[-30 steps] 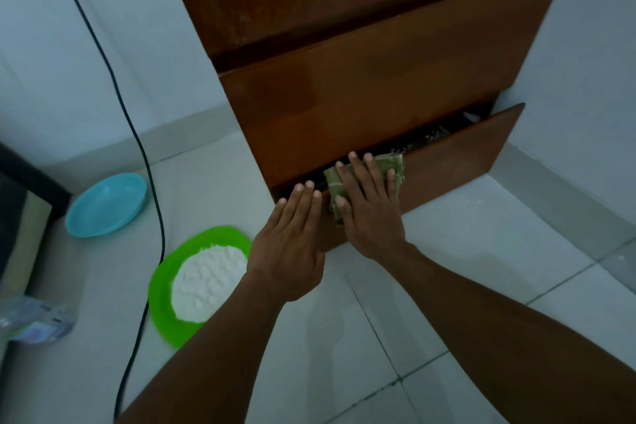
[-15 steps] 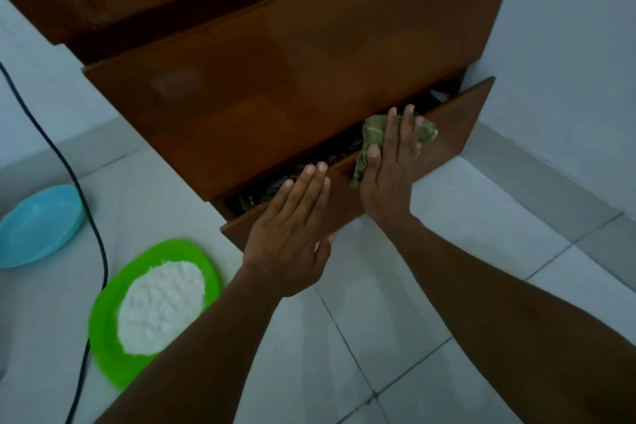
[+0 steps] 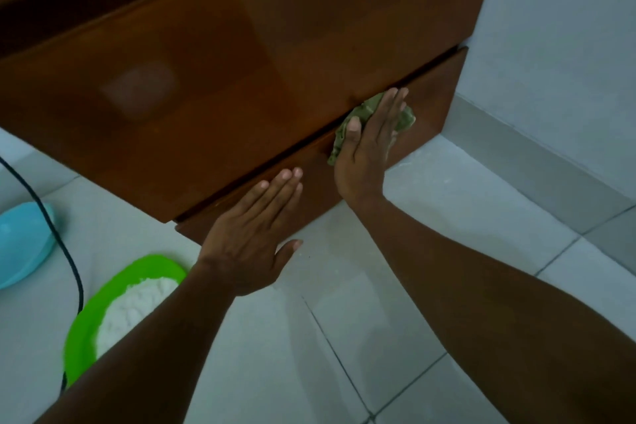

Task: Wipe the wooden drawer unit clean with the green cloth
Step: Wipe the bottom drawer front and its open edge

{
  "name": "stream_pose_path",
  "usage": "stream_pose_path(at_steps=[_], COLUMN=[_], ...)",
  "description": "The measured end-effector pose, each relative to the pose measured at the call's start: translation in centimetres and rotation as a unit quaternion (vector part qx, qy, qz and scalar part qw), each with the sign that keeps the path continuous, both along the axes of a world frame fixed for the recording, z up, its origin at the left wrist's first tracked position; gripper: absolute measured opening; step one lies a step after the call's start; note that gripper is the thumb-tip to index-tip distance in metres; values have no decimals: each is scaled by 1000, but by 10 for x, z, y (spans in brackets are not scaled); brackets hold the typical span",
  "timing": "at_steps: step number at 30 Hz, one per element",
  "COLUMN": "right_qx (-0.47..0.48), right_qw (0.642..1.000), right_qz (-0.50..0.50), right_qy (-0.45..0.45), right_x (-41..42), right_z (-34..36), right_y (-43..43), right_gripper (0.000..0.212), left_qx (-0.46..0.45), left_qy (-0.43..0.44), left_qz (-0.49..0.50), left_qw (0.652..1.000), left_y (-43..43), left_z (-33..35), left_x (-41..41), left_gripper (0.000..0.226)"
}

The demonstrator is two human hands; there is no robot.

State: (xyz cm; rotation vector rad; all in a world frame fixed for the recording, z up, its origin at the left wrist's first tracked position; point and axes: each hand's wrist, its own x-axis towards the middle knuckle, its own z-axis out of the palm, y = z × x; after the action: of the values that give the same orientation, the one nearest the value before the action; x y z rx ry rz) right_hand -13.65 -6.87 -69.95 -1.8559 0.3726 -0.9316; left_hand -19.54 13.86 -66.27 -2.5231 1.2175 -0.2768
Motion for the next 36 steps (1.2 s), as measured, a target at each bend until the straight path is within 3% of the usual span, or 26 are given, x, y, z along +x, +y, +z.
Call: stream_pose_path(at_steps=[6, 11, 17, 25, 30, 36], right_qx=[179, 310, 462, 414, 376, 311], right_qw=[981, 932, 855, 896, 925, 944], right_qz=[-77, -184, -229, -156, -52, 88], right_qy=[19, 41, 61, -28, 14, 65], right_x=[8, -1, -17, -88, -90, -81], right_z=[-10, -11, -1, 14, -1, -34], right_y=[14, 16, 30, 129, 190, 208], right_gripper=[61, 40, 20, 20, 39, 62], left_qx=[-1, -10, -11, 44, 113, 92], left_qy=[17, 18, 3, -17, -21, -8], left_qz=[11, 11, 22, 48, 20, 27], left_qw=[1000, 1000, 1000, 998, 993, 995], left_y=[-3, 6, 48, 89, 109, 106], left_z=[-5, -1, 10, 27, 36, 28], left_x=[1, -5, -22, -42, -39, -38], left_gripper=[80, 75, 74, 74, 87, 78])
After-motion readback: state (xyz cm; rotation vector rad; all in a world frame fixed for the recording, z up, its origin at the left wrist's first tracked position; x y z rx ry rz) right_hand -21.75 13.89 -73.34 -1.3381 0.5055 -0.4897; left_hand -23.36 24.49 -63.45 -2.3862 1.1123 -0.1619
